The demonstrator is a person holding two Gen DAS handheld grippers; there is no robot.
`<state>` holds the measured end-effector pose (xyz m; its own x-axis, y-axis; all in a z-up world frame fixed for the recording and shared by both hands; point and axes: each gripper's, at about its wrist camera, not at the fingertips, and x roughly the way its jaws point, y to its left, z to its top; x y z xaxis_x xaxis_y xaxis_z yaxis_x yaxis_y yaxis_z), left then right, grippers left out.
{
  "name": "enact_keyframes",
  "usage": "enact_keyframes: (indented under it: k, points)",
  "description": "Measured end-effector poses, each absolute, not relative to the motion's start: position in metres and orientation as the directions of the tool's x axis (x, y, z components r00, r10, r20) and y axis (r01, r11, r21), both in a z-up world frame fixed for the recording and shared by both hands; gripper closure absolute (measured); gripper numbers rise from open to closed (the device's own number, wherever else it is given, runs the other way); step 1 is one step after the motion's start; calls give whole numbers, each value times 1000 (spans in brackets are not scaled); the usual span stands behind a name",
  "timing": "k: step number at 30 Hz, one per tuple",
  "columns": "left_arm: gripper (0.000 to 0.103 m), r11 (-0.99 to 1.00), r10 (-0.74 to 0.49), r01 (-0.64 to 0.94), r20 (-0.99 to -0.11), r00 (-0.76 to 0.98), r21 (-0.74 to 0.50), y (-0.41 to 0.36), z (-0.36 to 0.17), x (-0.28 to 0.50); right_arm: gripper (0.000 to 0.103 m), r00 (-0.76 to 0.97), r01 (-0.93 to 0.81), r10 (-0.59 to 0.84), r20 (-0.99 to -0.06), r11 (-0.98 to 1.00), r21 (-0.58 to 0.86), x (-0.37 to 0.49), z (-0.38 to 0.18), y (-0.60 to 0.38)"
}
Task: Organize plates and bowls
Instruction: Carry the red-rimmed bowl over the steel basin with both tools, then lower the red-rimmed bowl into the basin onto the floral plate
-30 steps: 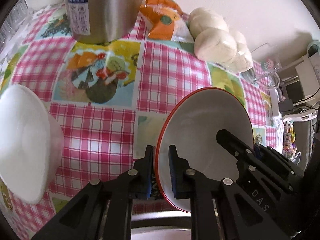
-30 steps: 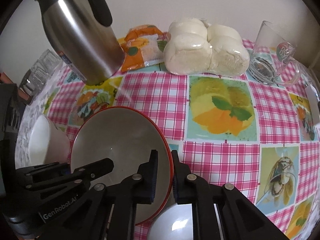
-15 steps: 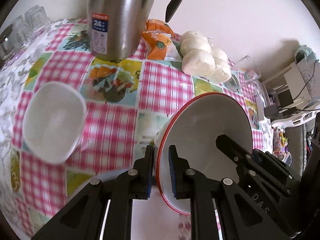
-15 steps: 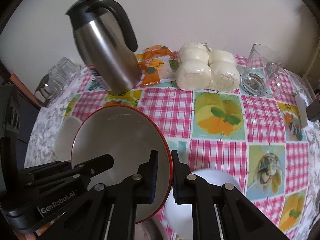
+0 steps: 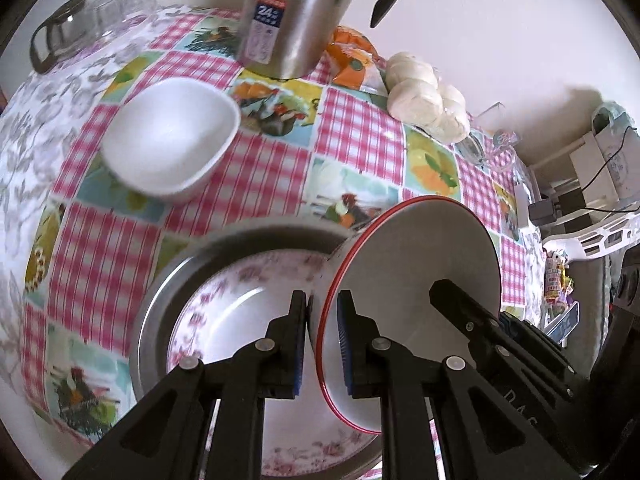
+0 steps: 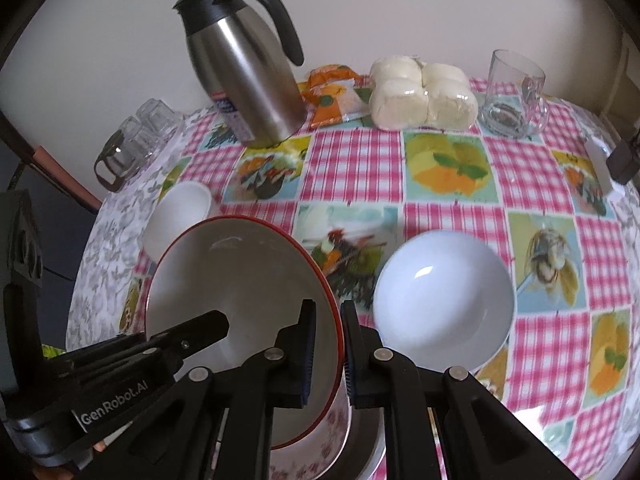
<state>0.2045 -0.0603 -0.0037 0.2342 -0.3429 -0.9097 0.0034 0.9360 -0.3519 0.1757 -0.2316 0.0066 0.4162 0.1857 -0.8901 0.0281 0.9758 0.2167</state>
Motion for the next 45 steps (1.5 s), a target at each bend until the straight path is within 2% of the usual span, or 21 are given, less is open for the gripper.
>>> enact_keyframes:
  k: [8,19,25,30,45]
  points:
    - [88,944,-317,3,-905,285,-330,-51,-10,173,89,428,16,220,-876,968,251,147,-2,-219]
    - [88,925,-355,-9,-874,333,-379,-35,-19,148,89,488,57,265,-832,941,333,110,-12,-222]
    - [86,928,-350,3,-865,360,-374,-30,-19,145,89,520,65,259,-814,938,340,99,-17,-215]
    - [86,922,-358,-18,-869,340,-387,-25,-28,146,89,545,91,297,-784,909,407,93,-26,-219]
    - [83,927,-347,-20,-873,342,-376,-27,-33,147,89,542,98,301,-784,905,415,96,-34,-216]
